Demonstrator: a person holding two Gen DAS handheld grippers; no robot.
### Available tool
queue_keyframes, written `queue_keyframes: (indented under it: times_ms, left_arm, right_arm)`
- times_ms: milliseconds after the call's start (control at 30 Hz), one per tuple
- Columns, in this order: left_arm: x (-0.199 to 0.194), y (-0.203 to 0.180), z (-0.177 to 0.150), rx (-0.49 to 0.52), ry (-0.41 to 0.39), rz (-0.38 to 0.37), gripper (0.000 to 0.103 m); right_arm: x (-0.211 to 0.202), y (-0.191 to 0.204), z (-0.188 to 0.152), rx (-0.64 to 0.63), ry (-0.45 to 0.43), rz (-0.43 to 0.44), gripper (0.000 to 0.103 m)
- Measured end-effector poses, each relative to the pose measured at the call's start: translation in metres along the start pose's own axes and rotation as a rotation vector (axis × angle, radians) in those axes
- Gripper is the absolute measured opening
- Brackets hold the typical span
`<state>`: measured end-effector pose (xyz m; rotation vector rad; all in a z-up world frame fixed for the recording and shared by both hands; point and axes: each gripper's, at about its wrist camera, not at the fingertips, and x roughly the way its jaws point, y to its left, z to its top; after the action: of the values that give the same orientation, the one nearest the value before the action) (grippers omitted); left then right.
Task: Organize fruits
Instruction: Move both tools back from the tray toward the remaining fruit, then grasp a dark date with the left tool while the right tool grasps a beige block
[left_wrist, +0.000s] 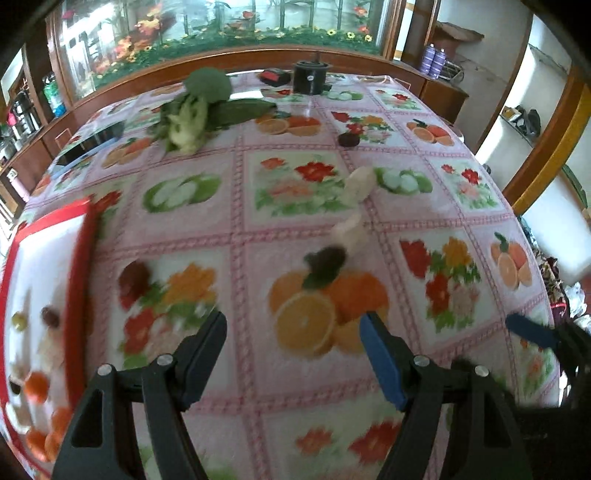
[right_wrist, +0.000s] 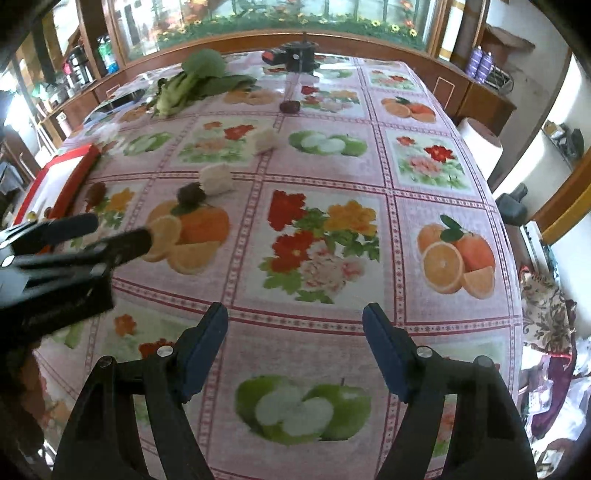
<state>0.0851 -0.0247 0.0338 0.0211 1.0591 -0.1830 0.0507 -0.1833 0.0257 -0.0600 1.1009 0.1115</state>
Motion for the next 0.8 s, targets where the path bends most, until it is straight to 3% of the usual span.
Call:
queue_keyframes:
  times_ms: [200,333,367,433,567,800]
  left_arm:
    - [0.028,-0.008,0.017,0.048,0.008,-0.013,0.075]
    - [0.035,-0.013,0.021,0.084,0.000,-0.022,0.050]
    - [0.036,-0.014,0.021,0.091,-0.003,-0.037,0.038]
    - [0.036,-0.014,0.023,0.089,-0.007,-0.060,0.027]
    - [0.035,-0.006,0.023,0.056,-0.017,-0.072,0.027]
    - [0.019,0.023,0.007,-0.001,-0.016,-0.045,0.027]
  right_arm:
    - [0.006,-0.015,0.004,0.013,0.007,0.030,0.077]
    - [0.011,-0.021,0.012,0.016,0.001,0.041,0.077]
    - [0.013,-0.022,0.015,0.019,0.000,0.044,0.077]
    - [0.017,-0.022,0.021,0.021,0.000,0.057,0.077]
    - [0.029,-0.015,0.036,0.018,0.000,0.133,0.077]
    - [0.046,0.022,0.062,-0.082,-0.036,0.132,0.076]
